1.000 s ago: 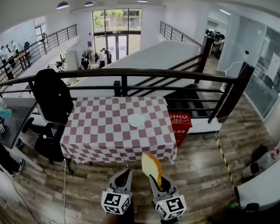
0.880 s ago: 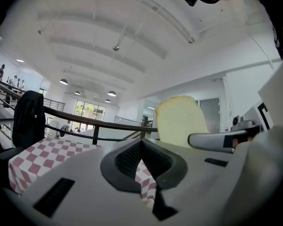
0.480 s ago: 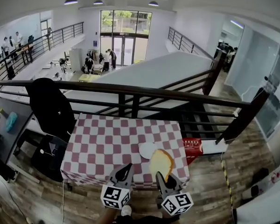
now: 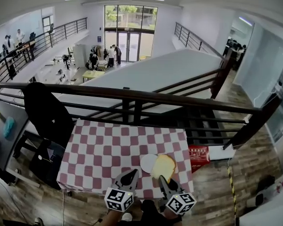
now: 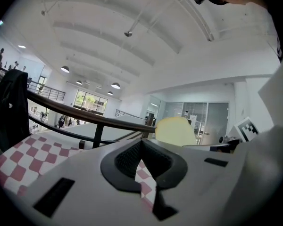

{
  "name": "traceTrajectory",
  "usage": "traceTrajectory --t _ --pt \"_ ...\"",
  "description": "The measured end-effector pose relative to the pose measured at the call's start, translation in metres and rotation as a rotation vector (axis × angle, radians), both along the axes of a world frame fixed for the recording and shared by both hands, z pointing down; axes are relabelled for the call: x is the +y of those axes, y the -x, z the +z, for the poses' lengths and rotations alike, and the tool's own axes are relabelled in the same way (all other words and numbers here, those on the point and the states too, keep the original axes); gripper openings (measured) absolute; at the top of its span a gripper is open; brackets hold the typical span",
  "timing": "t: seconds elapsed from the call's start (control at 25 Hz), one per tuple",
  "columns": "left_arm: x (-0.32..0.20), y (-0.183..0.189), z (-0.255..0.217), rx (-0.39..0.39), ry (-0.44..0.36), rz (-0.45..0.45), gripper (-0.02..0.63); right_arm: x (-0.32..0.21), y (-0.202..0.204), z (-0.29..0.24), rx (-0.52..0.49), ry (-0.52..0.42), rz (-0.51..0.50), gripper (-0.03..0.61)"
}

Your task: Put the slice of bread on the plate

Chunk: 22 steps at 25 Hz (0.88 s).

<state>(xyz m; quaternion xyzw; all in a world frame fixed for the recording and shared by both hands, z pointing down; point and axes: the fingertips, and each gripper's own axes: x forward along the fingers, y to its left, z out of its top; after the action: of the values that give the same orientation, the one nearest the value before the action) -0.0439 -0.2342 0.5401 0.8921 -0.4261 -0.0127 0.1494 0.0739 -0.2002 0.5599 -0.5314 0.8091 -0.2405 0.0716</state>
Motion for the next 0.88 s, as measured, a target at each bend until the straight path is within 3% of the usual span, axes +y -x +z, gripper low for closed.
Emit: traceTrajectory --t 0.28,0.52,0.88 --pt "-0.077 -0.047 0.059 -0.034 0.13 -0.009 0.018 -0.077 -0.034 0.067 -0.024 0.157 -0.078 0.097" --pt "-0.114 -0.07 0.108 -0.061 0.229 -0.032 0.018 -0.116 -0.06 0.12 -0.03 0.273 -0.115 0.097" --pt "-0.136 -0.078 0.156 -0.12 0.306 -0.059 0.018 -0.137 -0.038 0.224 0.01 0.512 -0.261 0.097"
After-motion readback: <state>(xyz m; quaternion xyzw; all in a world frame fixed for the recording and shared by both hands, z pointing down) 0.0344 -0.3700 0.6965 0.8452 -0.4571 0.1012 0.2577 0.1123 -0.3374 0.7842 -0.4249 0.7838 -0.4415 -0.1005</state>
